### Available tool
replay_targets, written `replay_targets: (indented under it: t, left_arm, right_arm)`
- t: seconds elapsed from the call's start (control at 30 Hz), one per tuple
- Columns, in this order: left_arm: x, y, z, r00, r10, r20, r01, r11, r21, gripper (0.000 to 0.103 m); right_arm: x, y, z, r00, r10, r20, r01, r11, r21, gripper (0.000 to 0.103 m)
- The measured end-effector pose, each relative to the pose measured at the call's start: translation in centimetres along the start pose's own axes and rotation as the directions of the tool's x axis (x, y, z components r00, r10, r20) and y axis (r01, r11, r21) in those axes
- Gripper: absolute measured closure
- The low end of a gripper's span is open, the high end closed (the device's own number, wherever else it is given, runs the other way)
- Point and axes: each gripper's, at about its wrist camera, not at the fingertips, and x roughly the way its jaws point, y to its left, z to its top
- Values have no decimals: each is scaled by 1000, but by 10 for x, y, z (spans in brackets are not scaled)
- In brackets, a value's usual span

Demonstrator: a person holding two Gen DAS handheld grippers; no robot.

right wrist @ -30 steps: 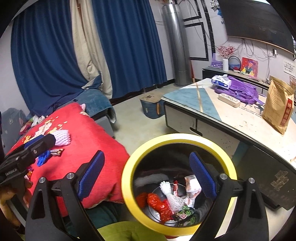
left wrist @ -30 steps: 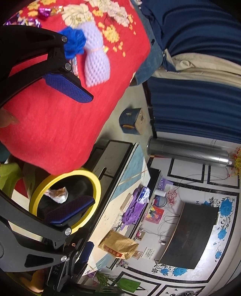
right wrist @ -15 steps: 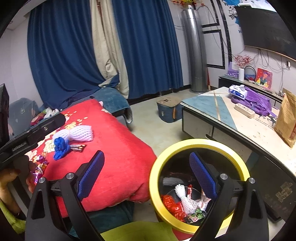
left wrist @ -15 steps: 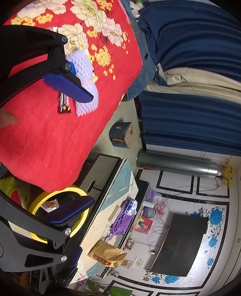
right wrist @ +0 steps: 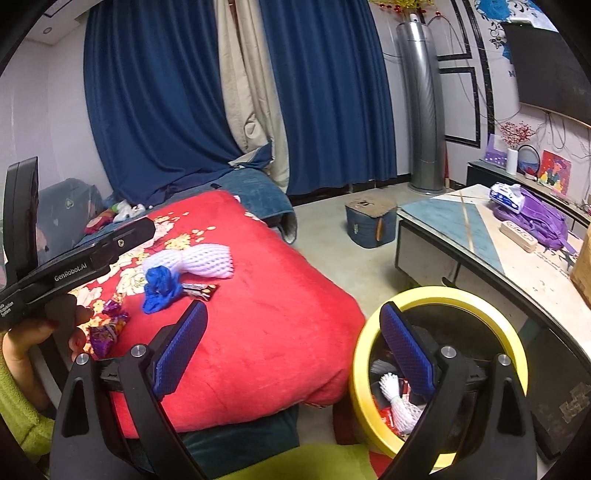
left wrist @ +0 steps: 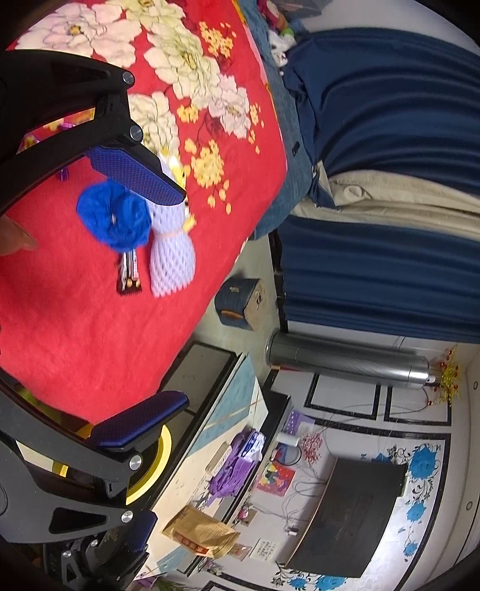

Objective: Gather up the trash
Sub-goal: 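Move both tools back over the remaining trash on the bedspread, then grasp the large white foam net with the right gripper while the left gripper grasps a gold candy wrapper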

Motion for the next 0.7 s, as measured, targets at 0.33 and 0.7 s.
replay_targets:
  t: [0.33,0.7]
  left_arm:
    - [-9,33,2,998,59,2,-59,998,-30,11]
    - [-16,95,-6,985,167,-37,-170,979,-116,11]
  right_arm:
    - [18,25,11,998,62,-23,-62,998,-13,11]
    - [71,51,25,991,108,-80,-110,994,-11,11]
